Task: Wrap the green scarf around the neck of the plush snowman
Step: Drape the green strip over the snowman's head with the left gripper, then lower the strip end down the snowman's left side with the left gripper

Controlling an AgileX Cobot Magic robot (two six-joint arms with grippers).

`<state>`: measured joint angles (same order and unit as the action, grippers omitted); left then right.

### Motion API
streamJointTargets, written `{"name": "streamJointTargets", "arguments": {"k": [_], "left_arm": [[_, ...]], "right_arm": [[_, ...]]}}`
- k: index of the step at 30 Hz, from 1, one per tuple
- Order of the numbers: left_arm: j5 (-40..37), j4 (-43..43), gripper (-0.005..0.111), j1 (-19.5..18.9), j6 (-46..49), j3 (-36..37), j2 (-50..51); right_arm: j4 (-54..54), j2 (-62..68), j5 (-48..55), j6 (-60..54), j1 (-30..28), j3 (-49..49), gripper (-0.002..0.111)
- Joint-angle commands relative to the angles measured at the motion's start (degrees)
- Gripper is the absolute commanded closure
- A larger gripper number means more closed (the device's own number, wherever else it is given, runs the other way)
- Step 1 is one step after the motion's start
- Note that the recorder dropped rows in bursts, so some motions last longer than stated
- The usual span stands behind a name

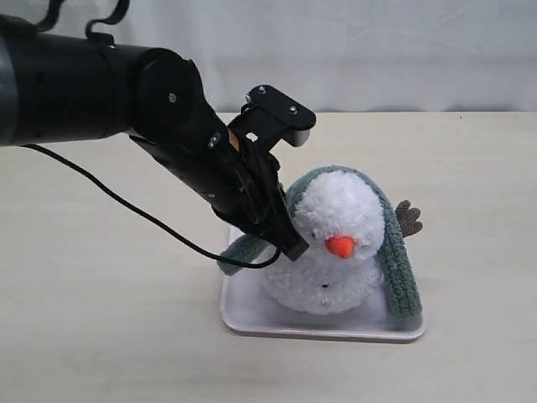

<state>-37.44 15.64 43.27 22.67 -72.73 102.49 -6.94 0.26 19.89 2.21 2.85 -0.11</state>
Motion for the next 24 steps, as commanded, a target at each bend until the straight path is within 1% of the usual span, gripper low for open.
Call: {"name": "streamJointTargets", "arguments": {"k": [1, 11, 18, 24], "left_arm": [[0.1, 0.51, 0.107, 0.13, -0.55, -0.02, 3.53], [-1.04, -0.08, 0.107, 0.13, -0.44, -0.02, 3.64], [-7.64, -0.08, 0.107, 0.13, -0.44, -0.02, 3.76], [-4.75, -1.61, 0.107, 0.13, -0.44, -0.02, 3.76]], "right_arm": [[0.33, -0.26, -0.3, 0.05, -0.21, 0.11, 0.064], [0.33, -0.26, -0.3, 0.05, -0.21, 0.11, 0.064], [0.33, -0.26, -0.3, 0.05, -0.21, 0.11, 0.064], [0.33, -0.26, -0.3, 0.05, -0.21, 0.11, 0.064]]}}
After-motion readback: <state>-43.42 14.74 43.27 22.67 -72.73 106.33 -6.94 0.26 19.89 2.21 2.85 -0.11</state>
